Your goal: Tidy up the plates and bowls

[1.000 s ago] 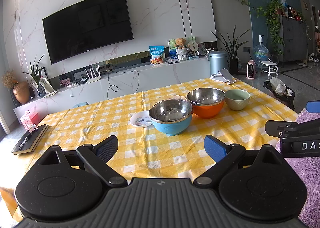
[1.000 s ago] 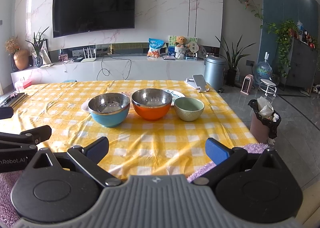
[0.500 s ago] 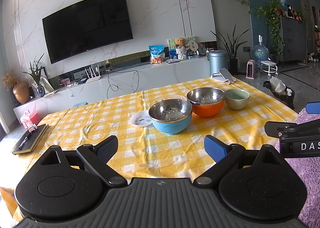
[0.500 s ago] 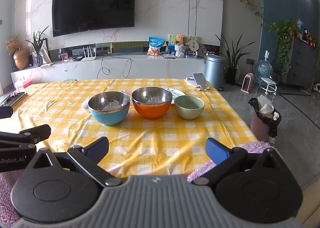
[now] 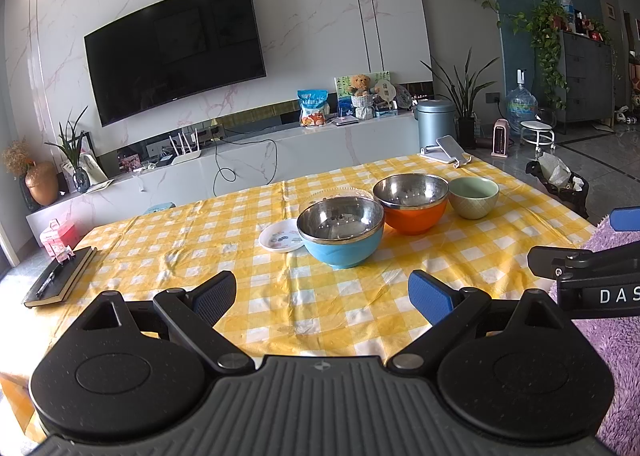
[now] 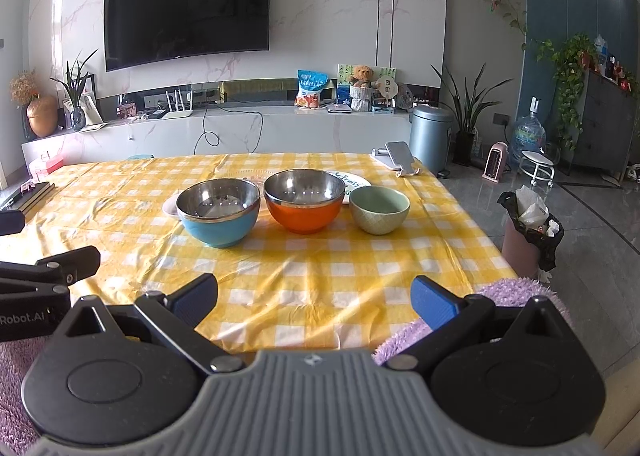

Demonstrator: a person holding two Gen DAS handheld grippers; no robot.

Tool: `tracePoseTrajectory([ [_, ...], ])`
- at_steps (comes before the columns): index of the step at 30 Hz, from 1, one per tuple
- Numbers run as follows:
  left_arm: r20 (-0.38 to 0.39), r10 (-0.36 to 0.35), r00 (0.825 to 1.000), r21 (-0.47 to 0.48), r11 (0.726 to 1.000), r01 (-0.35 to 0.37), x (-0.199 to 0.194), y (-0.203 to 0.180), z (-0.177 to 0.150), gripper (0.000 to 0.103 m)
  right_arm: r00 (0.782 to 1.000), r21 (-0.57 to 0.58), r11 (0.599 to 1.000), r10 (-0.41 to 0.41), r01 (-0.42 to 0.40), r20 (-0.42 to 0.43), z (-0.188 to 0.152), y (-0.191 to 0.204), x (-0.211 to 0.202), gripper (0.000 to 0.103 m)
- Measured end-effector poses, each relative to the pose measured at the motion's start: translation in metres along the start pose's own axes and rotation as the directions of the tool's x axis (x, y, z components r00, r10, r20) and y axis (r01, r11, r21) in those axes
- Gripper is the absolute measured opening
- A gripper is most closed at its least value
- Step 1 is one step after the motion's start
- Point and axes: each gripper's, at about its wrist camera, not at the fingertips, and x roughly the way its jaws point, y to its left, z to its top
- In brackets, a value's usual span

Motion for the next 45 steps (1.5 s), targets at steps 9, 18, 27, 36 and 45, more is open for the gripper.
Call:
tracePoseTrajectory([
  [9, -0.002, 0.000, 1.000, -0.001, 1.000, 0.000, 0.000, 0.000, 0.000, 0.103, 1.000, -0.001, 1.000, 0.000, 0.000, -0.001, 0.000, 0.000, 0.000, 0.101],
  [18, -0.023, -0.016, 1.000, -0.073, 0.997, 0.015, 0.005, 0.010, -0.008, 0.103, 1.000, -0.004, 1.000, -0.009, 0.009, -0.021, 0.000, 0.000, 0.003, 0.101],
  [27, -0.062, -0.131, 0.989, -0.131, 0.984, 0.122, 0.021, 0.021, -0.006, 0.093, 0.998, -0.015, 1.000, -0.003, 0.002, -0.060, 0.005, 0.003, 0.017, 0.101],
  [36, -0.110, -0.197, 0.974, -0.207, 0.963, 0.172, 0.065, 0.047, 0.021, 0.086, 0.996, 0.003, 1.000, 0.017, -0.017, -0.083, 0.040, 0.005, 0.060, 0.101],
  [45, -0.181, -0.180, 0.967, -0.242, 0.961, 0.133, 0.125, 0.064, 0.051, 0.075, 0.982, 0.018, 0.999, 0.042, -0.040, -0.183, 0.080, 0.025, 0.141, 0.100],
])
